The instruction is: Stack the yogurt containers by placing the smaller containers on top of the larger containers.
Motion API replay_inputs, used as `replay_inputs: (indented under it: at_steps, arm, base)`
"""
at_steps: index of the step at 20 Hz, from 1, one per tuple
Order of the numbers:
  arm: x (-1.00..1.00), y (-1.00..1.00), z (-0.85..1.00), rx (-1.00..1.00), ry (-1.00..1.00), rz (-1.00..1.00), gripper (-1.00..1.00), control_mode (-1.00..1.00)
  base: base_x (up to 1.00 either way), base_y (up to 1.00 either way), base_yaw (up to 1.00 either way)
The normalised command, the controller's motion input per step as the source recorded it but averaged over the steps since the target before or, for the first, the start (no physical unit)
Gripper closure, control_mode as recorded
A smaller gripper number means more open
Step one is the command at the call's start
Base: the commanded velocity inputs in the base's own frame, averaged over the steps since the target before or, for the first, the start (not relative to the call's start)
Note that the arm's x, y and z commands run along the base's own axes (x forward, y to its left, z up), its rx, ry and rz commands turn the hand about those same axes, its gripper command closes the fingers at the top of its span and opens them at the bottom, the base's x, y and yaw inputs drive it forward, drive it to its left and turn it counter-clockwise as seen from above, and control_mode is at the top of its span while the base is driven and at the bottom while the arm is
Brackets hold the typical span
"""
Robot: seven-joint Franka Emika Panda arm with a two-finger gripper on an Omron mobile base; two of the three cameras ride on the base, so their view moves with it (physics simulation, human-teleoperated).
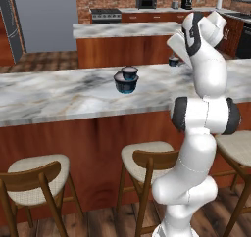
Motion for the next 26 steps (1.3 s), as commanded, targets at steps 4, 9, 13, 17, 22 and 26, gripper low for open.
replay_inputs:
  at_steps: [4, 9, 13, 17, 22, 26]
  arm:
    - [-0.01, 0.37, 0.12, 0.00, -0.11, 0.00, 1.00, -1.00]
    - [0.00, 0.44, 0.01, 0.00, -0.11, 0.00, 1.00, -1.00]
    - [0.00, 0.42, 0.00, 0.00, -0.04, 0.00, 1.00, -1.00]
    - [0.00, 0.37, 0.00, 0.00, 0.00, 0.00, 1.00, -1.00]
    - [0.07, 0.12, 0.10, 0.00, 0.00, 0.00, 1.00, -1.00]
    - [0.06, 0.00, 0.16, 0.02, 0.00, 0.00, 1.00, -1.00]
  base:
    - [0.00, 0.00, 0.00]
    - [0.00, 0.00, 0.00]
    - [0.00, 0.00, 0.00]
    - [0.00, 0.00, 0.00]
    - [0.00, 0.00, 0.00]
    - [0.00, 0.00, 0.00]
